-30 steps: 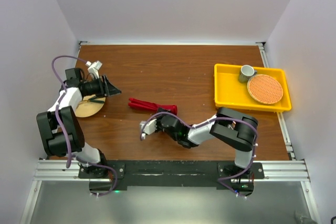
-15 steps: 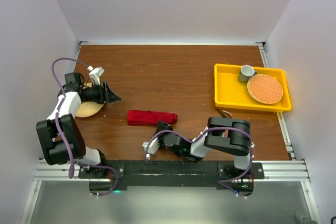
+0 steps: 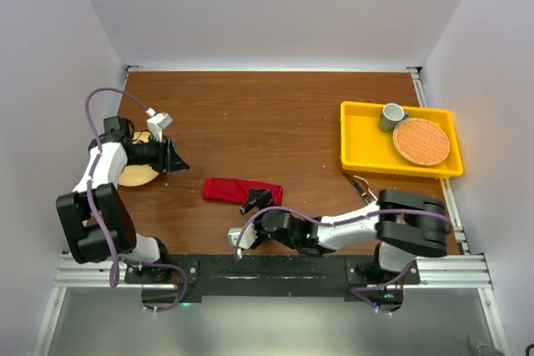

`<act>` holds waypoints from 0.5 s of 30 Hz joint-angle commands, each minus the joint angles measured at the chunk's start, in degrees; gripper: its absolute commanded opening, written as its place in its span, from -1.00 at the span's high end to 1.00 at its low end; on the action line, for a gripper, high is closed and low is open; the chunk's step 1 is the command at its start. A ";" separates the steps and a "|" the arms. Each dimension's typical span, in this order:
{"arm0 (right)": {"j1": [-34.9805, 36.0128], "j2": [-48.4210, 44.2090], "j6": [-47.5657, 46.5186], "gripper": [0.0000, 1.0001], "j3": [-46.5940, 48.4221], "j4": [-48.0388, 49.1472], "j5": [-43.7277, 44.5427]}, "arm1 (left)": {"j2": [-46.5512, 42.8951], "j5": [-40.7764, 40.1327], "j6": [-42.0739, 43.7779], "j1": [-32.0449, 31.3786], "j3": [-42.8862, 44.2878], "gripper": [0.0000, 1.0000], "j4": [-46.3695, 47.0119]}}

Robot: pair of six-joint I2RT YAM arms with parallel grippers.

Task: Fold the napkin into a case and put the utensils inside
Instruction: Turn over the smaller rectangle-folded napkin at the center of the board, then move the smaller rectangle-folded napkin to the center of the board.

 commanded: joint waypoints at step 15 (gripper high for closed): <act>-24.62 -9.56 33.53 -0.20 27.51 -55.81 -35.53 | 3.64 -12.48 0.26 -21.75 1.89 0.88 4.27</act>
